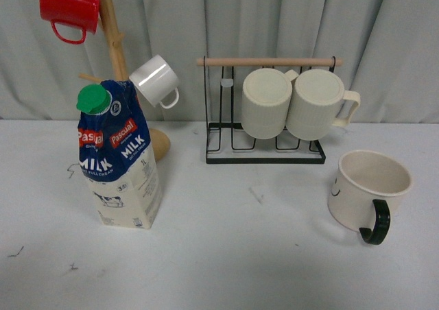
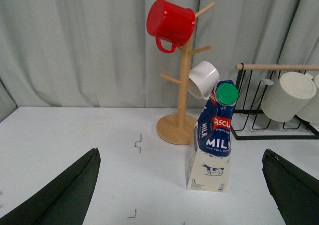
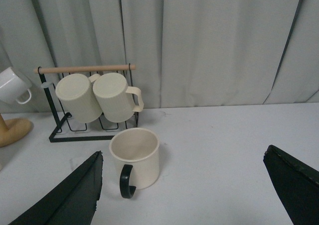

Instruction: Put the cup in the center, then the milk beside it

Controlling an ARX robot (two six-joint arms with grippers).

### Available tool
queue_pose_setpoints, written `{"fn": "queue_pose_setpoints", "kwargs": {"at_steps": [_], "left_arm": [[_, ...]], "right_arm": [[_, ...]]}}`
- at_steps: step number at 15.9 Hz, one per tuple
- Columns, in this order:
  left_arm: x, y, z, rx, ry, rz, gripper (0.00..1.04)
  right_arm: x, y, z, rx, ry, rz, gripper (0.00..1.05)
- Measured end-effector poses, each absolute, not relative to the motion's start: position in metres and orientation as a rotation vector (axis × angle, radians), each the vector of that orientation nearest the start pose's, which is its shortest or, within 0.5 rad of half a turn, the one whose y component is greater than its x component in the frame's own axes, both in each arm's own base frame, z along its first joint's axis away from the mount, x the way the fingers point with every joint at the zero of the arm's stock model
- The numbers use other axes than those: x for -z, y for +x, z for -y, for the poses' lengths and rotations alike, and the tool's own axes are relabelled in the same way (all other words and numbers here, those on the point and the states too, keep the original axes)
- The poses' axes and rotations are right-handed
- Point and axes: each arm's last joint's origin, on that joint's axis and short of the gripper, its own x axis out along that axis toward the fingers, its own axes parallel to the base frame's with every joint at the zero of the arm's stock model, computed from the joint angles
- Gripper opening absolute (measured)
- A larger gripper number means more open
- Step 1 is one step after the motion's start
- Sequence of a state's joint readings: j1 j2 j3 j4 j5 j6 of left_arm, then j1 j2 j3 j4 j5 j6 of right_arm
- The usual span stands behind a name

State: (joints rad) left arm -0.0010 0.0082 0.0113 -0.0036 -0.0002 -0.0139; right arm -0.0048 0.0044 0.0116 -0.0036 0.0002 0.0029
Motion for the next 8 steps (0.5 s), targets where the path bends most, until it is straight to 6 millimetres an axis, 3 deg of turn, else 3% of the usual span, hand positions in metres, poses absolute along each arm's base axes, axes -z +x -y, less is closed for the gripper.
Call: {"fn": "queue_pose_setpoints", "kwargs": {"at_steps": [8], "left_arm": [[-0.1664, 0.0975, 0.0001, 0.001, -0.014, -0.001, 0.98]], "right_arm": [[-0.1668, 0.0973, 0.0005, 0.005, 0.003, 0.004, 0.98]]}}
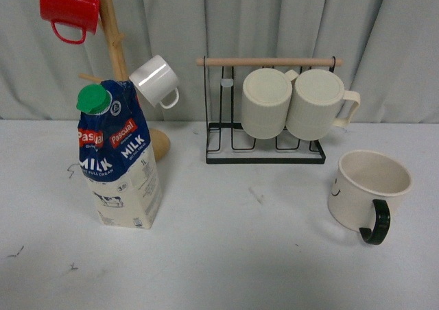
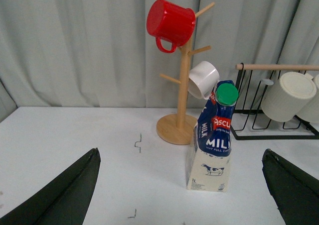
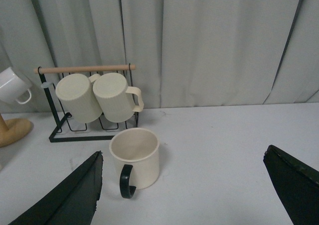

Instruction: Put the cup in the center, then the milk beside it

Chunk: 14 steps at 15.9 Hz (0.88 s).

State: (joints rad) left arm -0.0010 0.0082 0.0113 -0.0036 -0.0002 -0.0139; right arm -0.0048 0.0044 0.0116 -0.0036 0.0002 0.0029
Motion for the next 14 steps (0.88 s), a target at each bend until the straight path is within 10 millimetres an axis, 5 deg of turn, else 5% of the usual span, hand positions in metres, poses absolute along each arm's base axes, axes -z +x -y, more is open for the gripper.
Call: {"fn": "queue_pose_setpoints", "kwargs": {"at_steps": [11, 14], "left_arm": [[-0.166, 0.098, 0.0, 0.001, -0.014, -0.001, 0.98], [-0.166, 0.098, 0.0, -0.001, -0.014, 0.0, 0.98]], "right_arm": [[-0.167, 0.097, 0.0, 0.005, 0.003, 0.004, 0.98], [-0.184, 0.117, 0.007, 0.2, -0.025, -0.248, 0.98]]}}
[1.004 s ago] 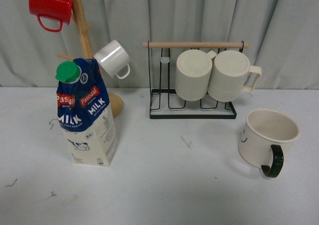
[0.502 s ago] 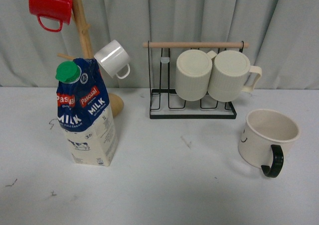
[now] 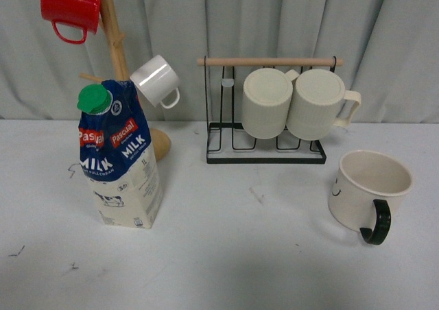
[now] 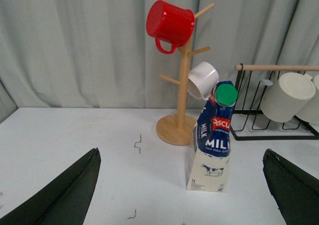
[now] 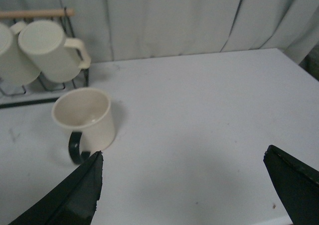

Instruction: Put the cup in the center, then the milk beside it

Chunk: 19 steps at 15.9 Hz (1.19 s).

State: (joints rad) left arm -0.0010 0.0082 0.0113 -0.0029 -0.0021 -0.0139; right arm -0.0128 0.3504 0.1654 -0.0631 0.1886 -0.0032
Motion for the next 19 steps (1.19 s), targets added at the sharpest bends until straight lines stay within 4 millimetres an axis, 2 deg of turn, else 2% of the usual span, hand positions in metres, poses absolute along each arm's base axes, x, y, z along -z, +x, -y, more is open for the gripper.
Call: {"fn": "queue_pose_setpoints", "kwargs": {"at_steps": [2, 5, 8, 9, 13, 14, 16, 19], "left_arm": [[-0.166, 0.098, 0.0, -0.001, -0.014, 0.0, 0.98], [-0.166, 0.098, 0.0, 0.0, -0.014, -0.001, 0.98], [-0.166, 0.098, 0.0, 0.0, -0.014, -0.001, 0.98], [-0.166, 0.098, 0.0, 0.0, -0.014, -0.001, 0.98], [-0.166, 0.098, 0.0, 0.0, -0.014, -0.001, 0.98], [-0.166, 0.098, 0.0, 0.0, -0.014, -0.001, 0.98], [-0.166, 0.098, 0.0, -0.001, -0.014, 0.0, 0.98], [-0.166, 0.098, 0.0, 0.0, -0.014, -0.001, 0.98]], "right_arm": [[-0.2, 0.142, 0.021, 0.19, 0.01, -0.255, 0.98], [-0.193, 0.195, 0.029, 0.119, 0.119, -0.447, 0.98], [-0.209, 0.256, 0.023, 0.062, 0.216, -0.514, 0.98], [-0.209, 0.27, 0.018, 0.033, 0.237, -0.55, 0.98], [-0.186, 0.325, -0.002, 0.037, 0.267, -0.788, 0.98], [-0.174, 0.334, -0.007, 0.047, 0.263, -0.862, 0.98], [-0.158, 0.349, -0.013, 0.063, 0.248, -0.903, 0.98], [-0.144, 0.367, -0.015, 0.094, 0.252, -0.947, 0.98]]}}
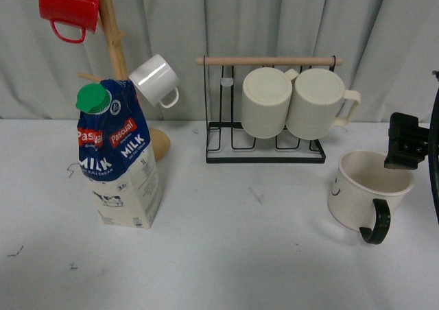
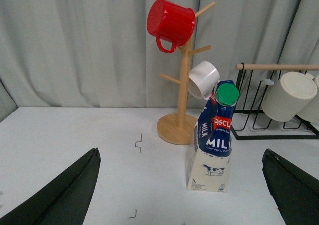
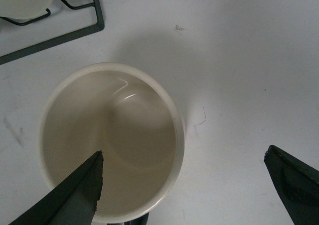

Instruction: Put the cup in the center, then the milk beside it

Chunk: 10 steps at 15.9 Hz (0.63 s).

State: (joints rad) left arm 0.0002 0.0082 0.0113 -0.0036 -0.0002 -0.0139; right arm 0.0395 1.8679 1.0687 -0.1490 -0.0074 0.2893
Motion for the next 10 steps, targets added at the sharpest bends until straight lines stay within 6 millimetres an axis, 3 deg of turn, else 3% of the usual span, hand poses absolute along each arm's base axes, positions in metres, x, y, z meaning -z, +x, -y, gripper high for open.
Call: {"fn": "queue_pose_setpoints", "kwargs": {"at_steps": [4, 5, 10], "left_arm": [[-0.166, 0.098, 0.0, 0.0, -0.014, -0.001, 0.98], [-0.166, 0.098, 0.0, -0.001, -0.014, -0.001, 0.98], [-0.166, 0.098, 0.0, 0.0, -0.014, -0.001, 0.98]], "right_arm": [[-0.125, 0.388, -0.023, 0.117, 0.232, -1.003, 0.98], [-0.12, 0.392, -0.025, 0.127, 0.224, -1.015, 0.92], [-0.113, 0.401, -0.028, 0.143, 0.233, -1.044, 0.37]]}}
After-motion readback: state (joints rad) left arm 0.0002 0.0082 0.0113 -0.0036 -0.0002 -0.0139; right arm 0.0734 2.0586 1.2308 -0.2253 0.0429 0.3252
